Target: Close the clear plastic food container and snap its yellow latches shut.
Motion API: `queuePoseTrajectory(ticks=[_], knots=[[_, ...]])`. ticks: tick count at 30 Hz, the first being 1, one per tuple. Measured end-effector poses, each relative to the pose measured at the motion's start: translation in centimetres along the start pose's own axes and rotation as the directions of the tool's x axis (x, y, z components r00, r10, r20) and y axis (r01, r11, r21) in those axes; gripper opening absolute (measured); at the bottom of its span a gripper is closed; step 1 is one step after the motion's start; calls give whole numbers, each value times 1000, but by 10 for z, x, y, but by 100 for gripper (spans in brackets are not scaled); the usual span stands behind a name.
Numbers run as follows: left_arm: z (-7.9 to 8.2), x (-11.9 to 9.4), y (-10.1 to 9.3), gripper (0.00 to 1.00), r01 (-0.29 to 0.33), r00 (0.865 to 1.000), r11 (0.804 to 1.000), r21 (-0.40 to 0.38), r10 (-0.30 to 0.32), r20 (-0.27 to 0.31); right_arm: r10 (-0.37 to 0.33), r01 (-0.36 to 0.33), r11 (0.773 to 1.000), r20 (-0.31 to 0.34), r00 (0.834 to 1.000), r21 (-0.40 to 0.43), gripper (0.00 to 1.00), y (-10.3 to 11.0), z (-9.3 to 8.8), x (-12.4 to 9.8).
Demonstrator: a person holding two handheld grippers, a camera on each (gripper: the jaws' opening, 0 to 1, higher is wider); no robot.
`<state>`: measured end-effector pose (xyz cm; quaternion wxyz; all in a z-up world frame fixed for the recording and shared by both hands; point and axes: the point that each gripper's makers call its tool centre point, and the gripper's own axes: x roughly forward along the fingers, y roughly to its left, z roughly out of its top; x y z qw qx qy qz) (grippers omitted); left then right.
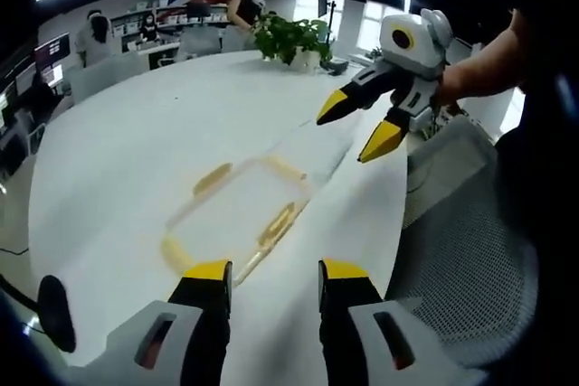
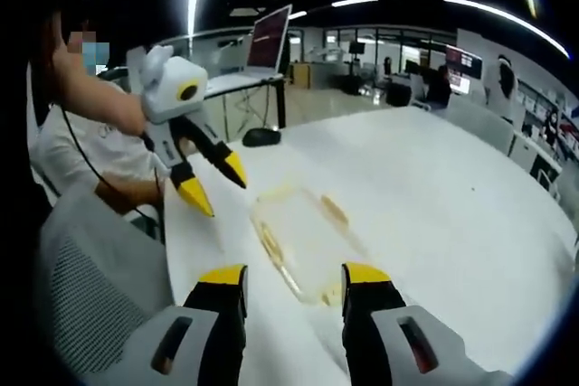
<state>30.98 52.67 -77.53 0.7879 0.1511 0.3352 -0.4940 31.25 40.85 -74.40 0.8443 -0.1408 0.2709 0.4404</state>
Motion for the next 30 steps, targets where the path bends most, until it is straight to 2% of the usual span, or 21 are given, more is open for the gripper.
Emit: queuePoseTrajectory(ticks=[7,19,30], knots=[[2,2,6,37,13,1000,1000,26,-13,-19,9,-9,1000,-21,1000,-9,41,-5,-3,5],[-5,5,16,37,22,998,999,50,-19,-55,4,-5,1000,-68,998,-17,40,-10,-12,8],[-9,11,22,36,45,995,995,87,-37,-90,7,-13,998,-102,995,-57,41,-19,-15,17]])
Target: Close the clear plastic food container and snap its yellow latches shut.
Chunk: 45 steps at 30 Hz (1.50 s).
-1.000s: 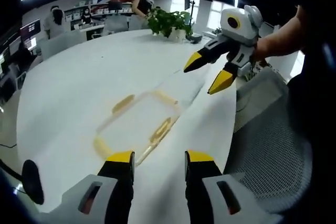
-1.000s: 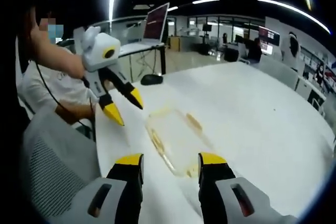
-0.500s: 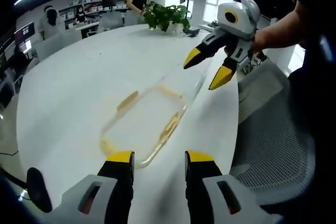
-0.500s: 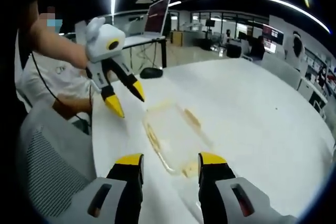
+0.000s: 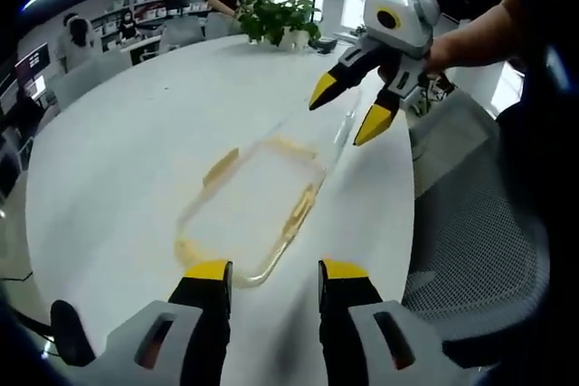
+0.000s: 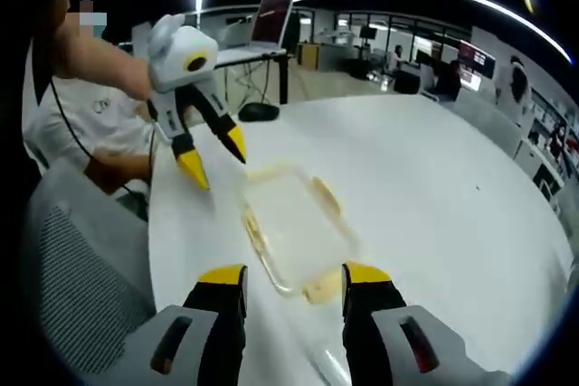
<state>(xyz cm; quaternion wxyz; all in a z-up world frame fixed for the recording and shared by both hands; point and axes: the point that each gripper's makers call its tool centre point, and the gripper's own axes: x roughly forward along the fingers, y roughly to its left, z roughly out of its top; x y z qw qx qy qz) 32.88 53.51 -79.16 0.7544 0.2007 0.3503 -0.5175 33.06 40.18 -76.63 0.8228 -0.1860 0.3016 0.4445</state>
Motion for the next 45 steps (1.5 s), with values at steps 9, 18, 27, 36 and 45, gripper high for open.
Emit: queuePoseTrajectory(ticks=[9,18,27,36,45], knots=[[-2,3,9,37,10,999,999,42,-8,-36,12,-16,998,-64,998,-57,41,-9,-6,5],[2,8,14,38,24,998,998,61,-21,-52,27,-40,994,-126,992,-100,41,-16,-14,13],[0,11,24,38,31,997,997,75,-26,-74,38,-64,988,-185,982,-142,40,-22,-21,20],[-4,11,32,42,46,994,994,95,-36,-105,60,-101,979,-225,972,-174,41,-24,-22,28],[-12,12,37,42,59,988,990,131,-40,-148,72,-125,973,-259,963,-196,41,-30,-25,32]])
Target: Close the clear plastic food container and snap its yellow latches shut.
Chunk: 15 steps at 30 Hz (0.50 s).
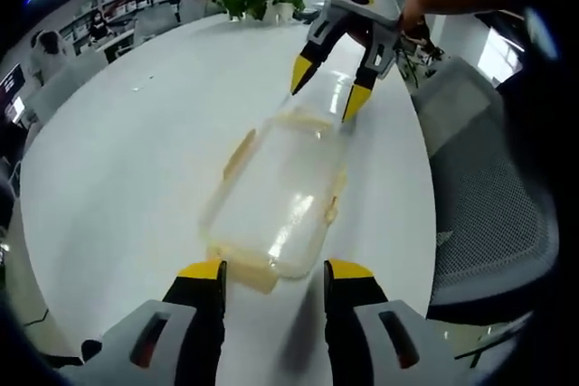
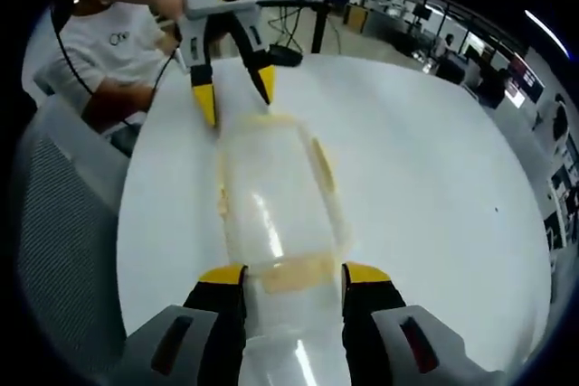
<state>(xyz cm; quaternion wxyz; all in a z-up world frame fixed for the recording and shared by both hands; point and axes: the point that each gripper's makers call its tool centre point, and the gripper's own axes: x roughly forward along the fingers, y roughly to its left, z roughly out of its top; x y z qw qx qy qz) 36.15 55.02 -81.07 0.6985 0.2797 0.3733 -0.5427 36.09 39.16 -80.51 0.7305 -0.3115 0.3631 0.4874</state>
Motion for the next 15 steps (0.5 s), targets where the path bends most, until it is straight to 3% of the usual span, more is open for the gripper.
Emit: queuePoseTrajectory(ticks=[15], knots=[[-9,4,17,40,8,998,997,74,-4,-56,45,-47,998,-49,998,-36,41,3,-5,11]])
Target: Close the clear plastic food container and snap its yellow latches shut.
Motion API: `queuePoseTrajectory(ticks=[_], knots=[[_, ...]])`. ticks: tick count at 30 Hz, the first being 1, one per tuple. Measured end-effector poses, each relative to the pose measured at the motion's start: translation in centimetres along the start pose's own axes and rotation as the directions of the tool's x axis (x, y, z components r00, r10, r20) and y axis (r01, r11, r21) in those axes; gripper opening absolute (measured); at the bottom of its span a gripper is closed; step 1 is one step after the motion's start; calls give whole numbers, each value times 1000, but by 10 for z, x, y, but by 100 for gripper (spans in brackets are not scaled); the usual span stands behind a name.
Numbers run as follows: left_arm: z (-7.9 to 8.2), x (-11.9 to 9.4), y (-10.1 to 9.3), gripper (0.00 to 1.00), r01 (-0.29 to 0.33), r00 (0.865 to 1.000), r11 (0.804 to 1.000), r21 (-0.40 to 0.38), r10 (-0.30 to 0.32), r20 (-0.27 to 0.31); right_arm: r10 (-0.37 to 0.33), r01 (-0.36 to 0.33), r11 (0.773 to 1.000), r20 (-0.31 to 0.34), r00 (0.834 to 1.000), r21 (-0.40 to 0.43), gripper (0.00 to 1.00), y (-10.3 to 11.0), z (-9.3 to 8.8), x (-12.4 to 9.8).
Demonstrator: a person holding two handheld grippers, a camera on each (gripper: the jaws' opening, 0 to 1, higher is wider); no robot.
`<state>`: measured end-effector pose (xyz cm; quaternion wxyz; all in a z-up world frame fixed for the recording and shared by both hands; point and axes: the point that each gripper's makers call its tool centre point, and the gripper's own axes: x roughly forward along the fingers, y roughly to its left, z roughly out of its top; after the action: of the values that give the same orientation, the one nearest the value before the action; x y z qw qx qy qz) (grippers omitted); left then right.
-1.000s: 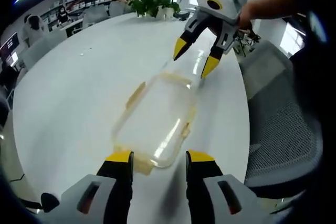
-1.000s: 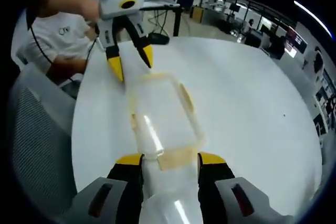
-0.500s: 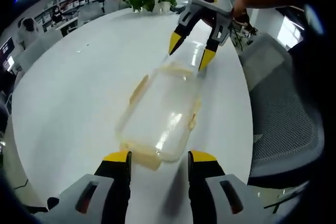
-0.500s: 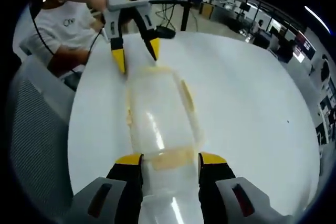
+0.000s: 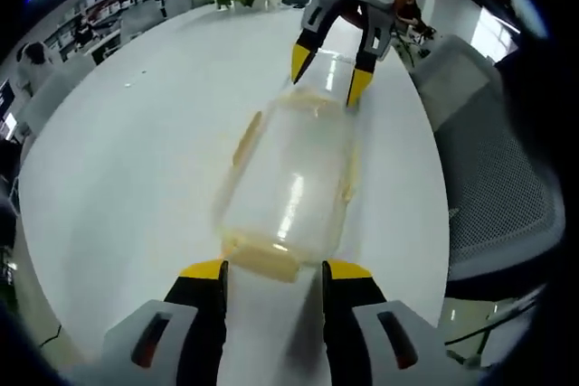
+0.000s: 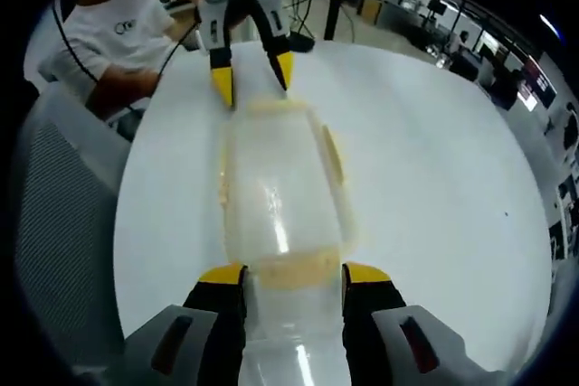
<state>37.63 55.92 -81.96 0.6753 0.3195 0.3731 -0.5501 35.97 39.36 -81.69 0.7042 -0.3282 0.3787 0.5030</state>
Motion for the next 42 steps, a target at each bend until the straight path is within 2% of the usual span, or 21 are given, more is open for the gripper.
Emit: queuePoseTrajectory(ticks=[6,14,18,26,30,35,42], knots=[[2,1,5,40,5,1000,999,39,-5,-5,11,-11,1000,-20,1000,-12,41,-1,0,2],[1,6,10,39,26,999,989,143,-20,-41,41,-44,998,-74,996,-43,41,-1,-5,6],[0,9,11,40,33,998,984,174,-22,-62,48,-57,995,-101,994,-84,41,-2,-6,8],[2,10,9,40,63,996,978,199,-48,-79,69,-84,991,-142,987,-105,41,0,-9,14],[2,15,7,40,78,994,972,223,-58,-96,74,-97,988,-188,979,-120,40,0,-16,18],[1,21,6,39,93,990,961,262,-62,-124,84,-107,988,-198,977,-111,40,-1,-16,19],[1,20,6,39,121,988,965,233,-95,-123,99,-125,985,-212,972,-116,39,-3,-16,19]])
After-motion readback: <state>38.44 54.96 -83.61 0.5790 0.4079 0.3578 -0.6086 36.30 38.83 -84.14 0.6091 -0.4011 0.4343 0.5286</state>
